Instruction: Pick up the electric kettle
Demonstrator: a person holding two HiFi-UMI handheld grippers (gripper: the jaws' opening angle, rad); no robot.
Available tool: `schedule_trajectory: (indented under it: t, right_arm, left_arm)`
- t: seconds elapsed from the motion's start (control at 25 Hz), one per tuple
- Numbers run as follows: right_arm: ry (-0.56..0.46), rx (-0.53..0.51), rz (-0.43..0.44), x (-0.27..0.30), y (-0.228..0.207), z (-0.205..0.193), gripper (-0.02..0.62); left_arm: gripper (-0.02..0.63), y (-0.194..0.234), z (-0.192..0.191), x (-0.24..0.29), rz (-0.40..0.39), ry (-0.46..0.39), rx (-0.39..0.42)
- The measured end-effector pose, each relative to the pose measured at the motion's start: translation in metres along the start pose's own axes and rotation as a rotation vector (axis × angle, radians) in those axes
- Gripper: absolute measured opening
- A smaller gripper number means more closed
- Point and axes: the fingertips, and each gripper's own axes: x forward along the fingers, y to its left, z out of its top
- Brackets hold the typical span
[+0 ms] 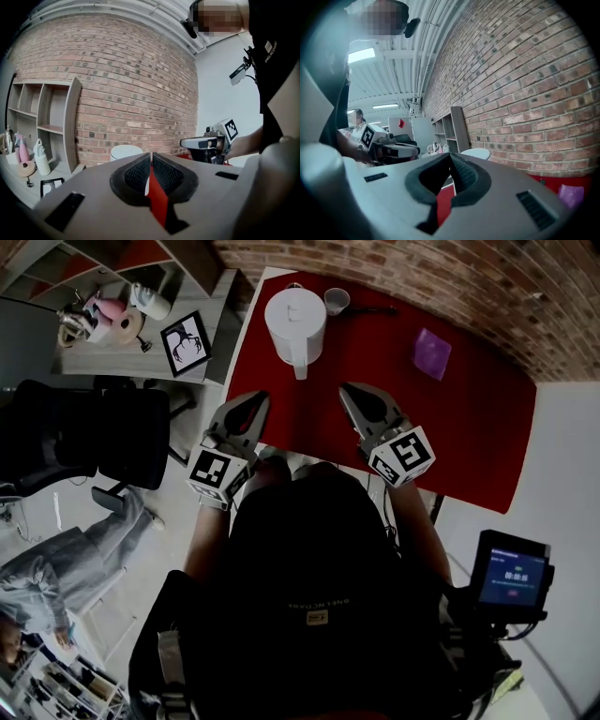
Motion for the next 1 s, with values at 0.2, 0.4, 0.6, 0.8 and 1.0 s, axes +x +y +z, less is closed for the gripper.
schedule_trajectory:
  t: [0.2, 0.4, 0.6, 0.8, 1.0]
  right_arm:
    - [0.003, 0.004, -0.037, 0.002, -0.005, 0.0, 0.002]
    - [0.001, 0.005, -0.091, 0.001, -0.003, 0.001, 0.002]
    - [0.005, 0.007, -0.137, 0.003, -0.001, 0.001, 0.002]
    - [-0.014, 0.017, -0.189, -0.001, -0.003, 0.006, 0.002]
    - [-0.008, 0.031, -0.244, -0.008, -0.005, 0.004, 0.003]
  left_arm:
    - [0.006, 0.005, -0.002, 0.012, -0.044, 0.012, -0.001]
    - [0.015, 0.011, -0.009, 0.017, -0.099, 0.032, 0.002]
    - [0.035, 0.018, -0.017, 0.025, -0.151, 0.061, 0.016]
    - [0.054, 0.02, -0.024, 0.036, -0.208, 0.086, 0.034]
    - [0.064, 0.019, -0.037, 0.048, -0.265, 0.116, 0.04]
